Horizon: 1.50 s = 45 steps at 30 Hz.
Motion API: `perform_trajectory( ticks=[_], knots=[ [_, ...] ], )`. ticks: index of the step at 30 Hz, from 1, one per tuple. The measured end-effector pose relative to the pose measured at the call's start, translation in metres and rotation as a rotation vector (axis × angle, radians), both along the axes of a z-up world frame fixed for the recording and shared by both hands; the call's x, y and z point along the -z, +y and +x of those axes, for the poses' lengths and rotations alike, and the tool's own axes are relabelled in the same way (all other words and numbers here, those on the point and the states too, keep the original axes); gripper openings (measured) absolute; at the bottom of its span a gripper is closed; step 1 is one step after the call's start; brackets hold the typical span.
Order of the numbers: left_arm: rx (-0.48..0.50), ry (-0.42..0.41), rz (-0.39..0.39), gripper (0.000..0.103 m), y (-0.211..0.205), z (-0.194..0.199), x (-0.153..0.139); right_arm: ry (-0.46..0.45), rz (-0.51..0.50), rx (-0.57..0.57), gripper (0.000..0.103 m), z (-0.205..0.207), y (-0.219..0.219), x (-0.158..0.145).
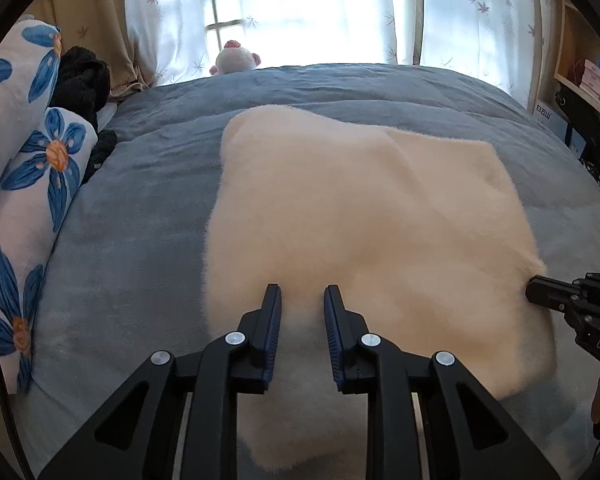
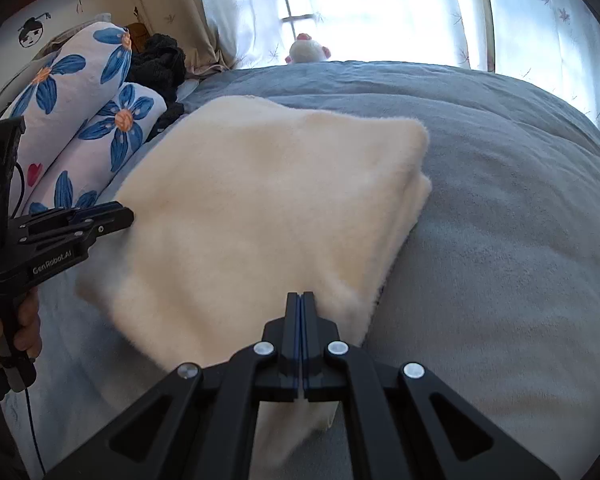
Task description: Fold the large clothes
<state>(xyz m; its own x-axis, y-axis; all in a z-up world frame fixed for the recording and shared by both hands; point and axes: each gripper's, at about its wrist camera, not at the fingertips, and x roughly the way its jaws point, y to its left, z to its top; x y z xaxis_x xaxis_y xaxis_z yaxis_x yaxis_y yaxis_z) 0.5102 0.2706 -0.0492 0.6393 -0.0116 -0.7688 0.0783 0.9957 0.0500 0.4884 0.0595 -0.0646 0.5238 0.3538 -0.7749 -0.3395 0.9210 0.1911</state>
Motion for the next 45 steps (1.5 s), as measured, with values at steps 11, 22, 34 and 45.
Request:
perform_trajectory(
  ticks=[11,22,34,45],
  knots=[
    [-0.021,-0.005,-0.004,0.062,-0.031,-0.078,-0.063,0.017,-0.005,0.013,0.003,-0.076,-0.043,-0.072],
    [0.043,-0.083,0.031,0.084,-0.100,-0.208,-0.169,-0.105,-0.078,0.016,0.055,-0.205,-0.089,-0.191],
    [0.073,-0.128,-0.059,0.092,-0.178,-0.362,-0.176,-0.056,-0.085,0.121,0.062,-0.332,-0.151,-0.179],
    [-0.061,0.047,-0.176,0.096,-0.206,-0.435,-0.062,0.131,0.022,0.295,0.062,-0.402,-0.191,-0.069]
  ],
)
